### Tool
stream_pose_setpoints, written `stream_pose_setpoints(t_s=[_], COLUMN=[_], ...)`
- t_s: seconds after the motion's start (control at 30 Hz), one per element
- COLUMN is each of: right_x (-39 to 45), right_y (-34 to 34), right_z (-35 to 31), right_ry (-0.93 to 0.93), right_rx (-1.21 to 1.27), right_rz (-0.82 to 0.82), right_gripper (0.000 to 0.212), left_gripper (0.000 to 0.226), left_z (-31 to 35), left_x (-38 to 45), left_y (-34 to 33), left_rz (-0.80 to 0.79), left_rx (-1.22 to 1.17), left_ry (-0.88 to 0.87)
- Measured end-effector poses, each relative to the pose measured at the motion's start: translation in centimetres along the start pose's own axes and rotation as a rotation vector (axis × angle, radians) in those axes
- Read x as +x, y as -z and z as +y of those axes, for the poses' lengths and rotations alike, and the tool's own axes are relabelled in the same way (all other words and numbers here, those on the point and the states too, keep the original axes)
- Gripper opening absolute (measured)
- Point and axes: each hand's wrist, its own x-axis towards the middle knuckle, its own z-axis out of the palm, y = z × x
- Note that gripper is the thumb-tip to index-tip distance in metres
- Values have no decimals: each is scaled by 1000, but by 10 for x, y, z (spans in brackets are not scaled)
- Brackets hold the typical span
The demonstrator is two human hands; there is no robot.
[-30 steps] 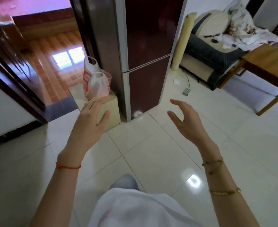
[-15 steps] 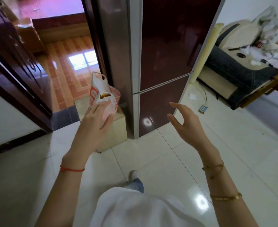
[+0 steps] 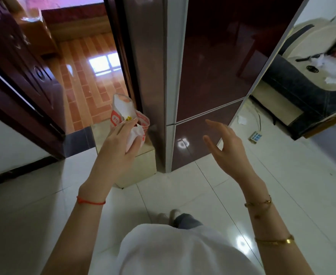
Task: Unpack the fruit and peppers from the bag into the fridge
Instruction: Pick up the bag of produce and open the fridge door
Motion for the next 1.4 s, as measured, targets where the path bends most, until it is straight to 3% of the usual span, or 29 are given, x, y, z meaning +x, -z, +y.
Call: stream_pose_setpoints(t_s=[0.43,0.77,0.97,1.27,1.4], right_x=[70,171,228,262,264], right_y=[8,33,37,34,32], right_z=[8,-32,-67,-79,-78], right_ry=[148,512,653,735,714], right_rx=[-2,-144,-323,-358,-352], right_rz=[19,273,342,369,341], right_gripper=[45,49,54,64,67], left_gripper=[46,54,58,78,65], left_z=[26,54,50,49,52], left_x=[49,138,201,247,246], left_y=[-24,-38,-57,-82,-82], left_rz=[67,151,133,141,146], left_rx=[-71,-230,-262,-208,-227], left_ry=[62,70,42,25,45])
